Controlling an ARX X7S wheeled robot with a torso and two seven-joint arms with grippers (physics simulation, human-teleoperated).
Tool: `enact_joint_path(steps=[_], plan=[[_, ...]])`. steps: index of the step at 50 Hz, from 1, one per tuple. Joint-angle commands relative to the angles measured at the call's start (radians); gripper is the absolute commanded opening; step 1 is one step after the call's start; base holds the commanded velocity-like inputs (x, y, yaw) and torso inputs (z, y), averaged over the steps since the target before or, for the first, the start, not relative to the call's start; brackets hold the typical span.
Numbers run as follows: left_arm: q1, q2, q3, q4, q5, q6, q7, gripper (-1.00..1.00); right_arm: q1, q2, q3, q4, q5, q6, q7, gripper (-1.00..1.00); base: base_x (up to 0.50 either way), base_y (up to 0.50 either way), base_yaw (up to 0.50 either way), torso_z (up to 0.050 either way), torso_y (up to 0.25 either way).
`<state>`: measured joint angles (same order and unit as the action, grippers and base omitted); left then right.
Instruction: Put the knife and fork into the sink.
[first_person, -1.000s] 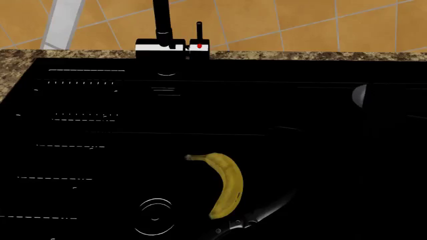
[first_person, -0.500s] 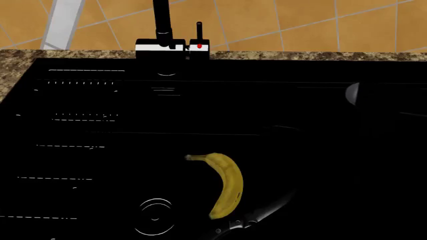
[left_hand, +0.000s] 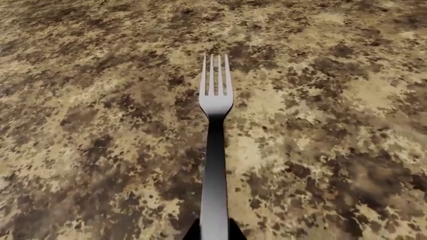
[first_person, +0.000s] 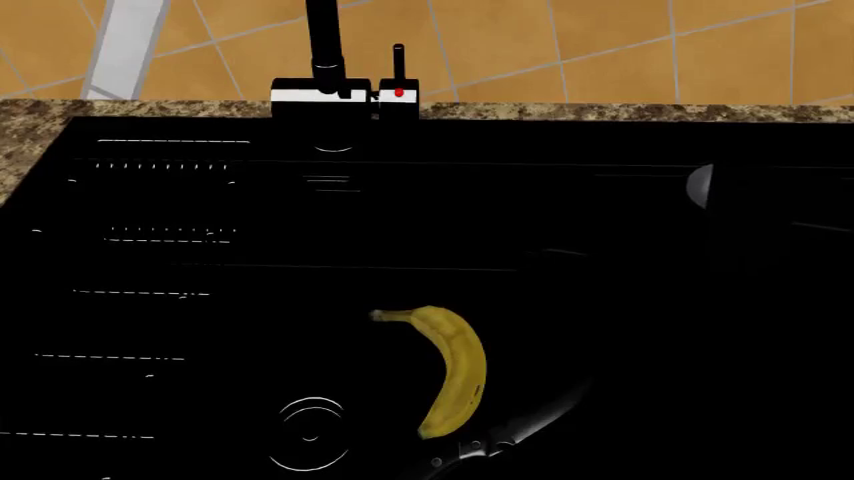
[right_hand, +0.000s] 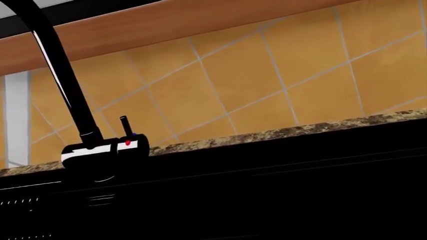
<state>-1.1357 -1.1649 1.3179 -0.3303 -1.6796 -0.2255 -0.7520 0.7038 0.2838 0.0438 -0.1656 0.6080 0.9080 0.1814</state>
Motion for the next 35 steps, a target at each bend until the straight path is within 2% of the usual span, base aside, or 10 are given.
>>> enact_joint_path(steps=[1,8,13,21,29,35], plan=[[-0.078,-0.046,-0.025,0.143,0.043,0.006,-0.091,-1.00,0.000,0.001,-0.003,-0.003,0.006,-0.001,0.004,1.00,0.00,0.00,0.00,0.000,0.000],[-0.238,-0.081,-0.072,0.293,0.138,-0.088,-0.171,-1.00,-0.001,0.002,-0.003,-0.001,0.010,-0.006,0.002,1.00,0.00,0.00,0.00,0.000,0.000],[-0.361,-0.054,-0.099,0.357,0.185,-0.195,-0.159,-1.00,-0.003,0.004,-0.002,-0.002,0.013,-0.010,0.002,1.00,0.00,0.00,0.00,0.000,0.000],[-0.456,0.055,-0.081,0.424,0.192,-0.334,0.046,-1.00,0.000,0.003,-0.008,0.008,0.013,-0.019,-0.002,1.00,0.00,0.00,0.00,0.000,0.000],[-0.524,0.101,-0.060,0.491,0.220,-0.431,0.155,-1.00,-0.003,0.006,-0.008,0.018,0.014,-0.028,-0.003,1.00,0.00,0.00,0.00,0.000,0.000],[-0.538,0.131,-0.065,0.524,0.185,-0.446,0.211,-1.00,0.002,0.009,-0.011,0.018,0.016,-0.027,-0.002,1.00,0.00,0.00,0.00,0.000,0.000]])
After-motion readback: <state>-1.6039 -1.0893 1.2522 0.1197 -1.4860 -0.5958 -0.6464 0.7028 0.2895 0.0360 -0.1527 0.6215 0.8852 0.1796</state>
